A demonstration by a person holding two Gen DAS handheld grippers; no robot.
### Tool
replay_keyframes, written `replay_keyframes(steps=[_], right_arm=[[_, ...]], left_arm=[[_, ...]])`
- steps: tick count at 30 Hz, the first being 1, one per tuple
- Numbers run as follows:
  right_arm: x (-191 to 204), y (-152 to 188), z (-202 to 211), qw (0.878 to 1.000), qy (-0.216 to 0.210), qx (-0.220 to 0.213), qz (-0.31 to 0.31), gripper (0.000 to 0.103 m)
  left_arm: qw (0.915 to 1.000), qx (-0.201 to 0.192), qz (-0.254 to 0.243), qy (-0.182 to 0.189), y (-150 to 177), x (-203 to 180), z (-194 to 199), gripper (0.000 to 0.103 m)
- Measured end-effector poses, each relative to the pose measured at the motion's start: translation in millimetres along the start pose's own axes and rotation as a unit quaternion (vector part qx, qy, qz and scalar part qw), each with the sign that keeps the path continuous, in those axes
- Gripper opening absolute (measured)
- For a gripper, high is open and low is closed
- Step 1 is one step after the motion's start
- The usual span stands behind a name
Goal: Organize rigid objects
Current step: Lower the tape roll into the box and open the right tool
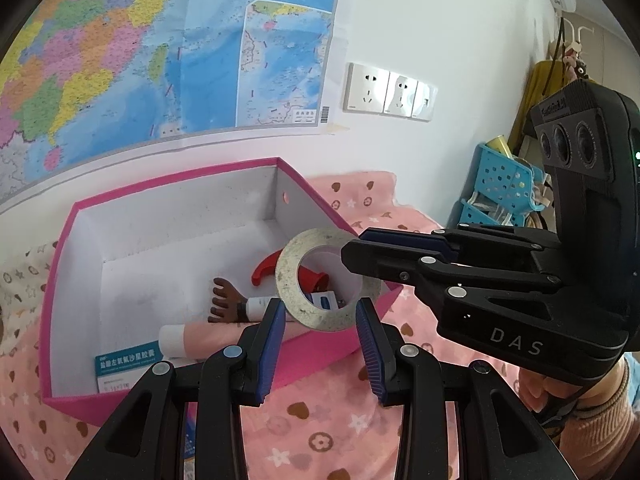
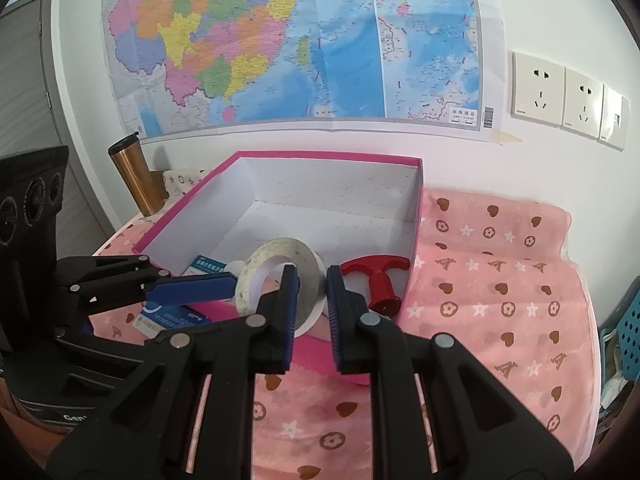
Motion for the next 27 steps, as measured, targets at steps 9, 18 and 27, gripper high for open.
replay_keyframes(steps=[9,18,27], right_arm=[[-4.4,-3.7,-5.2,1.000,0.000,0.002,-0.005,0.017],[-13.3,-6.3,-15.3,1.000,0.007,0.008,-0.015,0.017],[-18.4,-6.7,-26.1,1.000,0.010,0.017,-0.019,0.017]], left_arm=[[1.0000,0.005,0.004,-0.002,-3.9,3.3,-6.2,0.037],[0.9998,0.017,0.011,-0.002,-9.9,6.3,-19.8,0.037],[0.9992,0.032,0.023,0.000,-12.4,13.0,-35.6,0.037]])
Point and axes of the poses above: each gripper's, at about its wrist camera, not at the fingertips, and z roughly against the way its jaws point, x to its left, y to its underside, the point moved 4 cm from there along -z, roughly the way its jaws point
